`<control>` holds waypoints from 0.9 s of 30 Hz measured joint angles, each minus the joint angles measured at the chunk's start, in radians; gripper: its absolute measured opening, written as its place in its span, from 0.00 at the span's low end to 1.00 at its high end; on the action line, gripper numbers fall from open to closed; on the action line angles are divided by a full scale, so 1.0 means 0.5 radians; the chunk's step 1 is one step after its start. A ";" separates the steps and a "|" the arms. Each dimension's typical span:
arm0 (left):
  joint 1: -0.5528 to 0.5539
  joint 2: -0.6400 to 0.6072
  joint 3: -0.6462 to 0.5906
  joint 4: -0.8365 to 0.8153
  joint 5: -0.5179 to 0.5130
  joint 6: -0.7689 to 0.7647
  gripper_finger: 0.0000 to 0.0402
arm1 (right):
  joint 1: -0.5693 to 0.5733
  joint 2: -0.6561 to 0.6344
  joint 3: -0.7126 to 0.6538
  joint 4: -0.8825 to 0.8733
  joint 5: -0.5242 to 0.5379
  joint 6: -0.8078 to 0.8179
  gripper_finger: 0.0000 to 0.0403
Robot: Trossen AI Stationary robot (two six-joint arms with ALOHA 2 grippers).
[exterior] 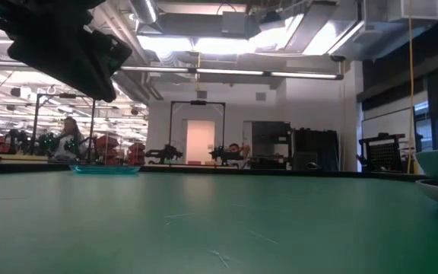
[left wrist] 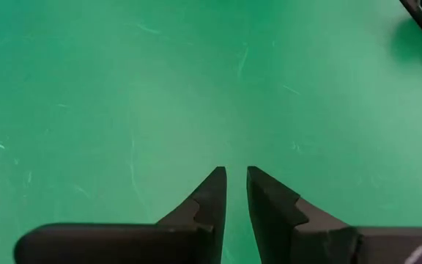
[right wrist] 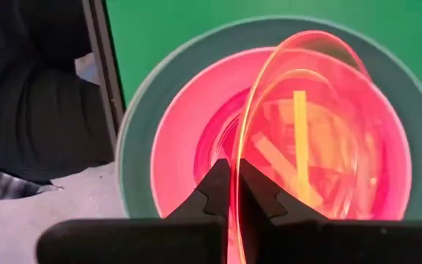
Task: Stack plastic plates
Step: Stack the top transparent orange plate on top of the transparent red plate
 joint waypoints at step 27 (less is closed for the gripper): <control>0.002 0.000 0.000 0.000 -0.048 0.000 0.13 | -0.047 0.000 -0.242 0.168 0.037 0.192 0.12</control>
